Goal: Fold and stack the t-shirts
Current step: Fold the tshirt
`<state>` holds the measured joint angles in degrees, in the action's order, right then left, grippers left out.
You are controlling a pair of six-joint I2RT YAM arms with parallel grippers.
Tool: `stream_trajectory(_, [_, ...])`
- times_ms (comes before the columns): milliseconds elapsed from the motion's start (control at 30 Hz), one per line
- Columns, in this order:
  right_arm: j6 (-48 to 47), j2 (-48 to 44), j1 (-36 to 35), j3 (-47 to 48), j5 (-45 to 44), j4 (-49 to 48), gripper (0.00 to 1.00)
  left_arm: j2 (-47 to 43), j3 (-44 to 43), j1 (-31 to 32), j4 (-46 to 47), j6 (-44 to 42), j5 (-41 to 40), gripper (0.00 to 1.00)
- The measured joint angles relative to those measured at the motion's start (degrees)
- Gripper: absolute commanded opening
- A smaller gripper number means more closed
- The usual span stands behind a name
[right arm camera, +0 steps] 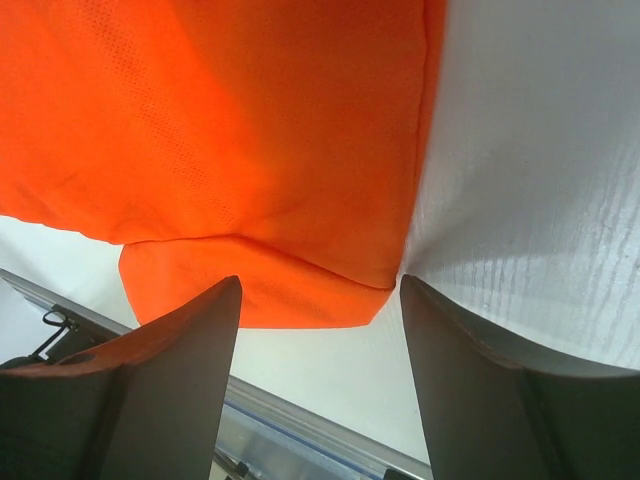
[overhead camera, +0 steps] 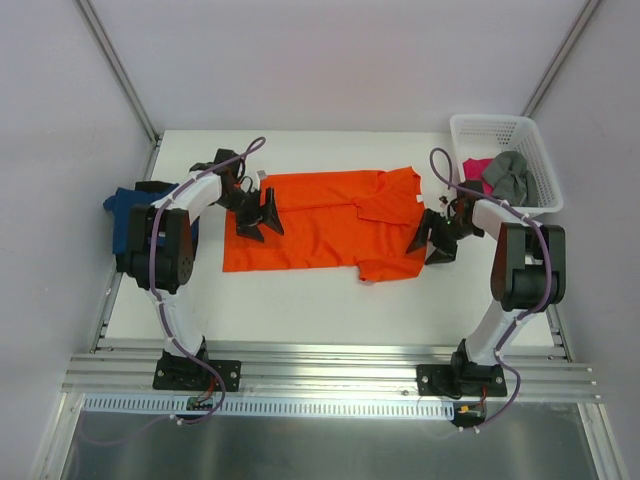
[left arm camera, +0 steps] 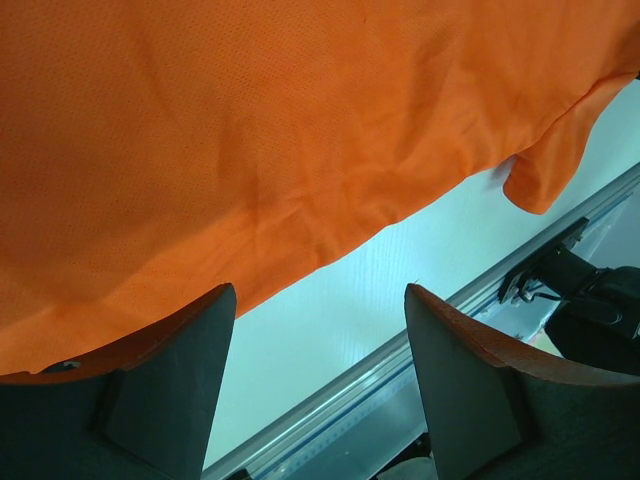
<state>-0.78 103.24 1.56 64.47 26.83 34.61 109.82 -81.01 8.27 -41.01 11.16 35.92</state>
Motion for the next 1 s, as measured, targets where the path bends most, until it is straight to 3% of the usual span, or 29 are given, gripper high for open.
stream_trajectory(567, [5.90,-2.95,-4.87,-4.55,3.30,-1.44,0.67,0.13,-0.72,0.00,0.02,0.57,0.04,0.68])
stream_trajectory(1000, [9.75,-7.28,-6.95,4.44,4.09,-3.02,0.68,-1.14,0.52,0.00,1.53,1.90,0.04,0.68])
